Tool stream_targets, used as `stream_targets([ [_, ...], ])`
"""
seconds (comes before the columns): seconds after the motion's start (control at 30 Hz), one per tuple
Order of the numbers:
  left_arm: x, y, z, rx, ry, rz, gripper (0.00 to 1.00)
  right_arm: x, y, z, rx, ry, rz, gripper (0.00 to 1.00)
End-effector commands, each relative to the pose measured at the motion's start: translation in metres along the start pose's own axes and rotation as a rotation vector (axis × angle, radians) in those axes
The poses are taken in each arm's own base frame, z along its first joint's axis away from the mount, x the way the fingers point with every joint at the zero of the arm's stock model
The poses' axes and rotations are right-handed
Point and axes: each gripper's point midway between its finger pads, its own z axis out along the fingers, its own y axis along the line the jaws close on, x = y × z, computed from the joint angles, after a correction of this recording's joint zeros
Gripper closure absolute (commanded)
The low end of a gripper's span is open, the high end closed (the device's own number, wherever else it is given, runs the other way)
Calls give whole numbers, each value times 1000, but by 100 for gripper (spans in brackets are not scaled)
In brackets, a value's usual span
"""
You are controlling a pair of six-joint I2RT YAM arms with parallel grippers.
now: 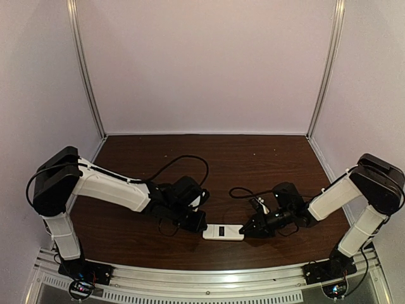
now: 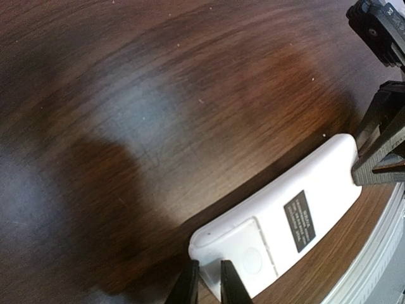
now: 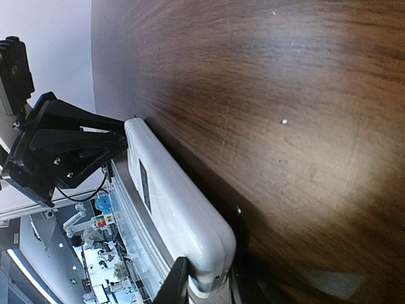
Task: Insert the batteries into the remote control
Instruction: Press the battery cover on the remote control.
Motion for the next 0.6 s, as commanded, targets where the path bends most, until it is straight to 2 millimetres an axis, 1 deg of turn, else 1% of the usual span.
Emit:
stream_targets([
  [0.0, 50, -95, 29, 445, 123, 147, 85, 14, 22, 22, -56, 33, -131, 81],
  [0.1, 48, -87, 24, 428, 104, 121, 85, 16, 18, 21, -48, 30, -119, 80],
  [0.2, 49, -73, 23, 368, 106, 92, 86, 19, 12, 19, -34, 25, -108, 80],
  [0.3, 50, -61, 23, 304, 102, 68, 81, 22, 7, 17, -19, 23, -101, 79],
  [0.43, 53, -46, 24, 219, 115, 58, 80, 24, 2, 14, -8, 13, -88, 78],
  [0.57, 58, -40, 23, 194, 125, 48, 81, 24, 1, 13, -5, 11, -89, 78],
])
